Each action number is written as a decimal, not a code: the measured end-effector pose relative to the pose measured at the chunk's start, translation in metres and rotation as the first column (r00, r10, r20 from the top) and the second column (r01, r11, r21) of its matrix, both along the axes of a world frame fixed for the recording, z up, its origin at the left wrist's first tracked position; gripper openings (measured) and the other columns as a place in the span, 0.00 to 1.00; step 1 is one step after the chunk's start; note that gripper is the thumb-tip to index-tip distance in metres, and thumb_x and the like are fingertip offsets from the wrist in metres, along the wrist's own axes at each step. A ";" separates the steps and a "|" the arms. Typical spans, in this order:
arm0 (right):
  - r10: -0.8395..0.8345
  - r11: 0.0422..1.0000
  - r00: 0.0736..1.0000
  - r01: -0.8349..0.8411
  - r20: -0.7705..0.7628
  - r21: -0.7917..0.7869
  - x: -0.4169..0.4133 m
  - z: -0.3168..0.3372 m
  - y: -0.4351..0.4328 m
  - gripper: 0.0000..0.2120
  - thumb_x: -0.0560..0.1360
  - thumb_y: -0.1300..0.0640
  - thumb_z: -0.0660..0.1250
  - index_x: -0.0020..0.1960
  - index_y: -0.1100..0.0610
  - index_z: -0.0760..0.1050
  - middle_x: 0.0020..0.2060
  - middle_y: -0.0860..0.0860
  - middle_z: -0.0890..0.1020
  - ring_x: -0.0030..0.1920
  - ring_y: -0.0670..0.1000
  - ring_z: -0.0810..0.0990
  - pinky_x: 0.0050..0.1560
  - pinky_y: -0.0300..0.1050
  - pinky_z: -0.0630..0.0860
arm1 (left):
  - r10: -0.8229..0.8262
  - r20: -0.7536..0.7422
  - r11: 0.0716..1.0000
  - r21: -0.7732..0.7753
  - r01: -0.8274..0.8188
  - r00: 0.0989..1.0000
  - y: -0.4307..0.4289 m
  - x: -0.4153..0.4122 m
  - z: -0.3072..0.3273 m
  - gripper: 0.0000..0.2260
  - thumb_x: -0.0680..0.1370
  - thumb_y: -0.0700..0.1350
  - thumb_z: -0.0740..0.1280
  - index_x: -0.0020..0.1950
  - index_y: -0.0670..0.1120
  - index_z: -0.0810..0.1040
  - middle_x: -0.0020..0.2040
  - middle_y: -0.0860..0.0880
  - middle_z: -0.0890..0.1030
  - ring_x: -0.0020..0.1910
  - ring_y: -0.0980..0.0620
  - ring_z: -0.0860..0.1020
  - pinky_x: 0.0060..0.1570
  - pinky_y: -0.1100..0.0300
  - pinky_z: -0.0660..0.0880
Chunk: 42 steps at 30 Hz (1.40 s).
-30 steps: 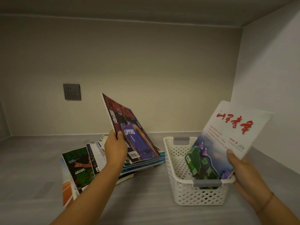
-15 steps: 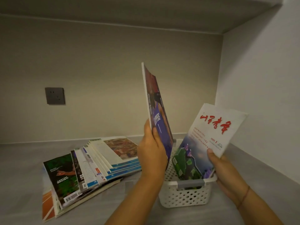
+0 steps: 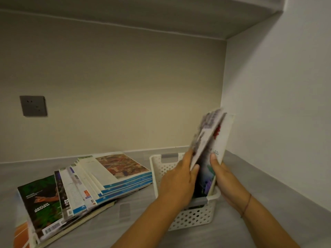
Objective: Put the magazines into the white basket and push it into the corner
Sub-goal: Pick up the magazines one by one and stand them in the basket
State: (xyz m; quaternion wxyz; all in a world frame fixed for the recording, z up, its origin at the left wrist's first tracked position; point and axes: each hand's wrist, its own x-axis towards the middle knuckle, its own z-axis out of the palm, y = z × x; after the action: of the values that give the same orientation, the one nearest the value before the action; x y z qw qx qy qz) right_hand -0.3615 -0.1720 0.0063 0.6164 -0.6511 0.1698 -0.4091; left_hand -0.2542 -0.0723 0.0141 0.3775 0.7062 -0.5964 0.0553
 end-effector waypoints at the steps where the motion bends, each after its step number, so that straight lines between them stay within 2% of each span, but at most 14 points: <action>1: 0.018 1.000 1.000 -0.018 0.008 -0.003 -0.002 0.001 0.000 0.23 0.72 0.38 0.58 0.62 0.47 0.73 0.57 0.49 0.82 0.58 0.48 0.80 0.53 0.40 0.77 | -0.077 -0.007 0.994 0.081 0.077 0.997 0.000 -0.001 -0.001 0.21 0.81 0.59 0.50 0.73 0.63 0.49 0.69 0.50 0.72 0.59 0.44 0.77 0.54 0.54 0.75; 4: 0.037 0.999 0.999 -0.037 0.015 -0.015 -0.008 0.003 0.000 0.25 0.73 0.36 0.53 0.64 0.46 0.72 0.59 0.48 0.81 0.59 0.48 0.79 0.56 0.42 0.77 | -0.257 -0.123 0.915 0.289 0.282 0.959 -0.004 0.001 -0.005 0.29 0.78 0.65 0.51 0.75 0.65 0.40 0.79 0.54 0.49 0.76 0.49 0.57 0.72 0.51 0.60; 7: 0.126 0.992 0.991 -0.126 0.048 0.002 -0.014 0.007 0.000 0.29 0.72 0.35 0.51 0.68 0.47 0.68 0.60 0.50 0.80 0.61 0.52 0.78 0.56 0.46 0.77 | -0.364 -0.258 0.829 0.347 0.438 0.895 -0.004 0.006 0.000 0.30 0.79 0.64 0.51 0.76 0.63 0.38 0.78 0.54 0.39 0.77 0.53 0.40 0.76 0.48 0.47; 11: 0.063 0.991 0.998 -0.064 -0.015 -0.116 -0.012 0.014 0.002 0.23 0.73 0.47 0.64 0.67 0.50 0.70 0.58 0.51 0.81 0.58 0.51 0.80 0.53 0.46 0.79 | -0.407 -0.492 0.773 0.264 0.577 0.770 0.002 0.013 0.006 0.23 0.79 0.62 0.53 0.73 0.70 0.50 0.76 0.60 0.50 0.75 0.55 0.52 0.73 0.52 0.56; 14: -0.063 0.998 0.998 0.062 -0.019 -0.029 -0.006 0.012 -0.002 0.16 0.74 0.53 0.63 0.62 0.49 0.73 0.53 0.49 0.83 0.52 0.49 0.82 0.45 0.41 0.80 | -0.211 -0.768 0.886 0.111 0.450 0.605 -0.005 0.015 0.011 0.22 0.80 0.60 0.56 0.74 0.64 0.58 0.76 0.51 0.62 0.74 0.45 0.62 0.70 0.47 0.60; 17: -0.084 0.996 0.996 0.083 -0.035 -0.022 -0.006 0.012 -0.004 0.10 0.75 0.51 0.61 0.56 0.44 0.74 0.51 0.43 0.83 0.50 0.44 0.82 0.43 0.38 0.79 | 0.072 -0.916 0.928 0.206 0.311 0.394 -0.024 0.021 0.011 0.24 0.80 0.61 0.54 0.74 0.54 0.62 0.74 0.44 0.66 0.73 0.41 0.63 0.69 0.43 0.59; 20: -0.076 0.996 0.996 0.073 -0.052 -0.058 -0.009 0.012 -0.001 0.17 0.70 0.48 0.65 0.58 0.43 0.73 0.51 0.43 0.83 0.51 0.45 0.82 0.45 0.41 0.80 | 0.248 -0.955 0.851 0.295 0.435 0.162 -0.039 0.025 0.010 0.29 0.78 0.64 0.55 0.71 0.46 0.69 0.69 0.37 0.71 0.68 0.38 0.69 0.69 0.45 0.64; 22: -0.071 0.995 0.994 0.064 -0.083 -0.079 -0.009 0.009 0.002 0.25 0.68 0.52 0.69 0.64 0.47 0.71 0.56 0.49 0.82 0.57 0.51 0.80 0.55 0.52 0.78 | 0.233 -0.965 0.834 0.262 0.486 0.121 -0.041 0.023 0.009 0.27 0.78 0.64 0.56 0.67 0.46 0.71 0.66 0.36 0.73 0.62 0.38 0.74 0.62 0.44 0.71; 24: -0.065 0.992 0.992 0.053 -0.108 -0.112 -0.008 0.004 0.005 0.25 0.70 0.57 0.69 0.65 0.47 0.68 0.59 0.50 0.80 0.58 0.52 0.79 0.58 0.55 0.76 | 0.202 -0.974 0.824 0.227 0.520 0.104 -0.040 0.022 0.009 0.27 0.77 0.64 0.57 0.67 0.46 0.70 0.63 0.39 0.74 0.56 0.41 0.76 0.51 0.48 0.75; 29: -0.134 0.989 0.987 0.127 -0.089 -0.077 -0.004 0.003 0.007 0.11 0.77 0.53 0.60 0.56 0.39 0.70 0.54 0.44 0.80 0.54 0.46 0.79 0.48 0.41 0.78 | 0.117 -0.972 0.823 0.211 0.528 0.206 -0.039 0.027 0.005 0.26 0.76 0.66 0.55 0.72 0.57 0.66 0.73 0.41 0.66 0.71 0.40 0.65 0.69 0.42 0.61; 34: -0.180 0.983 0.982 0.177 -0.064 -0.050 -0.006 0.001 0.007 0.19 0.78 0.53 0.59 0.68 0.49 0.67 0.59 0.51 0.79 0.58 0.53 0.79 0.54 0.50 0.77 | 0.049 -0.956 0.835 0.198 0.514 0.288 -0.040 0.025 0.003 0.26 0.76 0.67 0.54 0.70 0.57 0.68 0.73 0.44 0.67 0.72 0.42 0.65 0.66 0.44 0.63; 37: -0.161 0.986 0.985 0.159 -0.055 -0.046 -0.006 -0.001 0.004 0.20 0.77 0.54 0.60 0.68 0.50 0.67 0.58 0.50 0.80 0.57 0.52 0.79 0.53 0.49 0.78 | -0.064 -0.923 0.893 0.117 0.435 0.380 -0.034 0.031 0.007 0.22 0.78 0.65 0.54 0.65 0.56 0.72 0.69 0.49 0.72 0.67 0.47 0.69 0.66 0.50 0.65; 39: -0.134 0.990 0.990 0.133 -0.045 -0.042 -0.005 -0.003 0.001 0.19 0.76 0.55 0.60 0.67 0.50 0.68 0.56 0.49 0.81 0.56 0.51 0.80 0.53 0.48 0.79 | -0.115 -0.854 0.961 0.034 0.274 0.508 -0.024 0.051 0.013 0.17 0.80 0.61 0.55 0.61 0.54 0.74 0.64 0.49 0.75 0.59 0.50 0.74 0.60 0.55 0.70; 42: -0.126 0.991 0.991 0.124 -0.032 -0.058 -0.004 -0.004 0.001 0.22 0.70 0.49 0.63 0.64 0.47 0.70 0.52 0.43 0.82 0.52 0.47 0.81 0.49 0.44 0.81 | 0.106 -0.730 0.969 -0.076 -0.235 0.676 0.000 0.109 0.016 0.15 0.81 0.51 0.59 0.61 0.45 0.76 0.61 0.45 0.78 0.57 0.46 0.76 0.58 0.54 0.73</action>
State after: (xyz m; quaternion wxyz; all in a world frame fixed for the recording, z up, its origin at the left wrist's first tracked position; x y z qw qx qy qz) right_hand -0.3653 -0.1714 0.0025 0.5679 -0.6632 0.2098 -0.4400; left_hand -0.1454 -0.0728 0.0299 0.6304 0.6903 -0.3253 -0.1421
